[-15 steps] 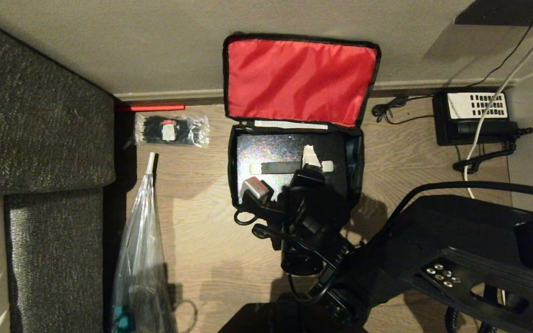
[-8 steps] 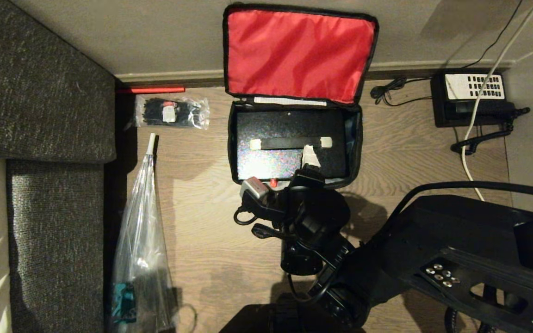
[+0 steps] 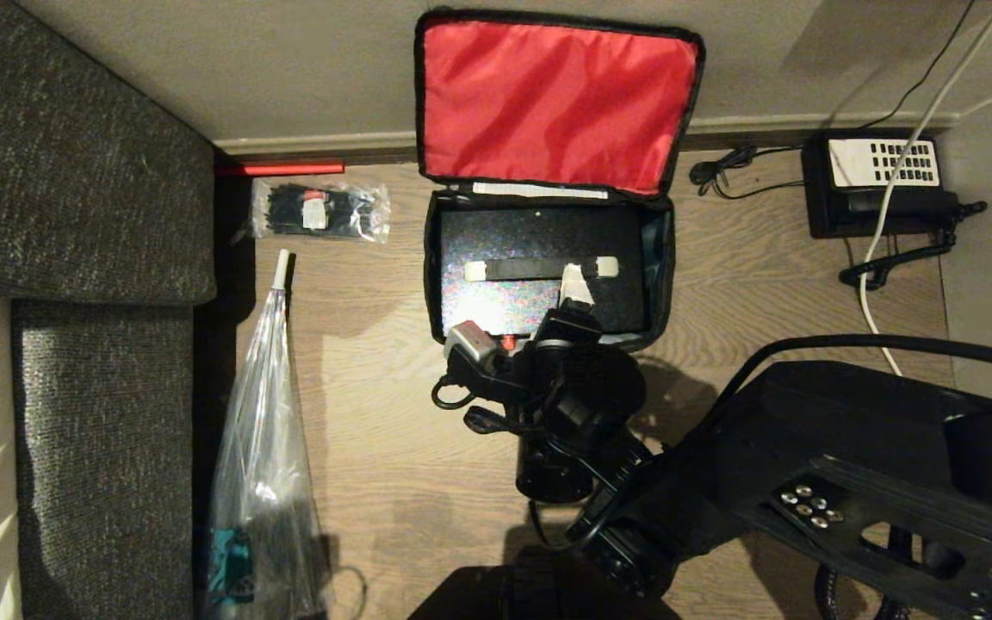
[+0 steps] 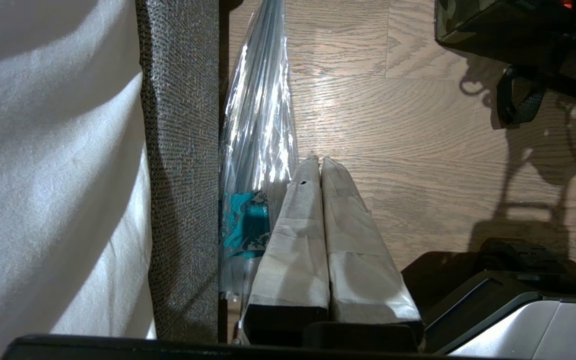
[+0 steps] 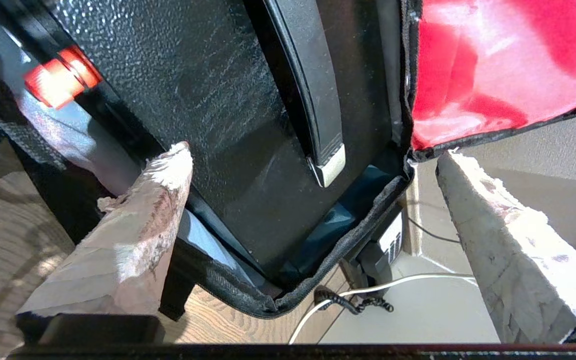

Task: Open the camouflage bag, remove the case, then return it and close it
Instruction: Grip the handle

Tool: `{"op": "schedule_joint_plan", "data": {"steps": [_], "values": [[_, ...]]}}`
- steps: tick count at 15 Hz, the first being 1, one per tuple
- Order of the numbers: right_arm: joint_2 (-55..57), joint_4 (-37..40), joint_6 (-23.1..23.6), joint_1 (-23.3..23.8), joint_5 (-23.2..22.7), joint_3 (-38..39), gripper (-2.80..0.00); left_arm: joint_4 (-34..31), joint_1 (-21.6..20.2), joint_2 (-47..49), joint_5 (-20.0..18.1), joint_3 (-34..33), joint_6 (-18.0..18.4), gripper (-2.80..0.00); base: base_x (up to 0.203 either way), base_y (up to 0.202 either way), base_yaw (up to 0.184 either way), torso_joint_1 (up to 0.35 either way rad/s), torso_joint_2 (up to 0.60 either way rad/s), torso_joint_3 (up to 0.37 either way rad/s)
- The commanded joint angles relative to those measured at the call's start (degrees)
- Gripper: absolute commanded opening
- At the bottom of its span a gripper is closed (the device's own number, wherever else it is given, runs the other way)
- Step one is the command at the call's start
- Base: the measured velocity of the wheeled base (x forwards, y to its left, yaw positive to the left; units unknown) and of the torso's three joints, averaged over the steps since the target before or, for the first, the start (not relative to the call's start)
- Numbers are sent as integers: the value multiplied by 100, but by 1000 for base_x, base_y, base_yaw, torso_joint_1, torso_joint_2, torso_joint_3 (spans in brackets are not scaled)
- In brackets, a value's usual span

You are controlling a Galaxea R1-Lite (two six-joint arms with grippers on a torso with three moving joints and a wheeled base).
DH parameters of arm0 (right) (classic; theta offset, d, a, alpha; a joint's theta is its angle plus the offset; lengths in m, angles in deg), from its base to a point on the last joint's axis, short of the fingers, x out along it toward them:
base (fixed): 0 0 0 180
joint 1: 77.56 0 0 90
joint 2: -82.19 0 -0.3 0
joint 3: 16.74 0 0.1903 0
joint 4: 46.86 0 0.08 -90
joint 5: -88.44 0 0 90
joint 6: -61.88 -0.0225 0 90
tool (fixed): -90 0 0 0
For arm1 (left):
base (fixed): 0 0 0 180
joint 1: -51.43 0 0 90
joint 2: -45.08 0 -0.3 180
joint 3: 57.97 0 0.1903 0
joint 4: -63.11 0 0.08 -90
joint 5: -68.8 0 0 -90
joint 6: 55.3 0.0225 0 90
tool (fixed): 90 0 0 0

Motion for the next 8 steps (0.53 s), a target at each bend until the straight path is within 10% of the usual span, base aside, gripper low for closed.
{"op": "schedule_joint_plan", "data": {"steps": [1,8], "values": [[27,-49,93,3,33,-56,0,-2,-2,-4,2,-18,-2,-280,0,0,0,0,0,0],[428,-49,424,477,-375,-1003,0,-2,-2,-2,2,-18,-2,-280,0,0,0,0,0,0]]}}
